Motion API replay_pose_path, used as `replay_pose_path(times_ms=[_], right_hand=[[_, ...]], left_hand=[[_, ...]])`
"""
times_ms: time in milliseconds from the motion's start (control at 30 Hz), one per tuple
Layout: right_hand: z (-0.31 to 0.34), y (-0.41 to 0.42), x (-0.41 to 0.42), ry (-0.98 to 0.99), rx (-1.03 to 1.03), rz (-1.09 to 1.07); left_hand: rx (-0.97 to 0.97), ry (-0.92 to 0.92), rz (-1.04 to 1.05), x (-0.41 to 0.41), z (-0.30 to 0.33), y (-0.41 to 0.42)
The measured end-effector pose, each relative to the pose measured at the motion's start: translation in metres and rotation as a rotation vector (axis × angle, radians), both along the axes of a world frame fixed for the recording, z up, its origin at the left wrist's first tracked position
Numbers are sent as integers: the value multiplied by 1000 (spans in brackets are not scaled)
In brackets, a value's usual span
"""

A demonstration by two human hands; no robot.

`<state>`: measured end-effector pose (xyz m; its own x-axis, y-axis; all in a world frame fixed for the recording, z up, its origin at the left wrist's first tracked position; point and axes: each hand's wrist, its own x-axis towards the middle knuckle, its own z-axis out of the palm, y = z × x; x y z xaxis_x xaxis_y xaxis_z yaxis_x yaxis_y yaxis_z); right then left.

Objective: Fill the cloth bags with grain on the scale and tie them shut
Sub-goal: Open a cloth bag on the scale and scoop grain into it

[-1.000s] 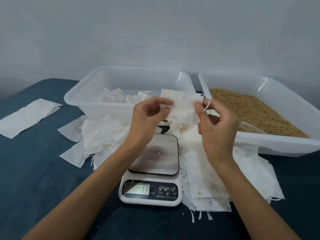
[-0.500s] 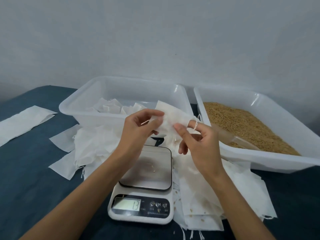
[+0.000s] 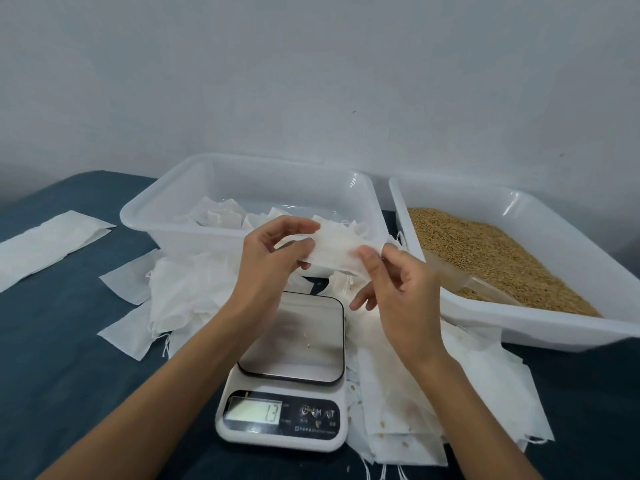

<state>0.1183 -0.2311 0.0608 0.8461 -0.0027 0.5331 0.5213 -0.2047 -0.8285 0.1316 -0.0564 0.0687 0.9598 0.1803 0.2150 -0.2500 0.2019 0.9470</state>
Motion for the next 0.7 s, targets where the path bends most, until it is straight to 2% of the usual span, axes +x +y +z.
replay_pose_path(times_ms=[100,200,300,367,467,633,700], right_hand=[[2,-1,0,-22,-18,-26],[4,-2,-2,-17,-38,-14],[5,-1,-3,9,-28,12],[4,0,-1,0,-41,14],[4,0,-1,-20,-84,44],[-1,3,-2,-33,-93,119],[1,3,-4,4,-37,111]], left_hand=[[162,-71,123,-2,1,-2],[470,-323,228,-10,2,-6],[792,-566,144,-17,1,-11],[920,-592,39,-20,-2,-17],[930,-528,-64,-23,-3,-22],[880,-428,-119,-25,3,-20],[876,-412,-117,-24,3,-20]])
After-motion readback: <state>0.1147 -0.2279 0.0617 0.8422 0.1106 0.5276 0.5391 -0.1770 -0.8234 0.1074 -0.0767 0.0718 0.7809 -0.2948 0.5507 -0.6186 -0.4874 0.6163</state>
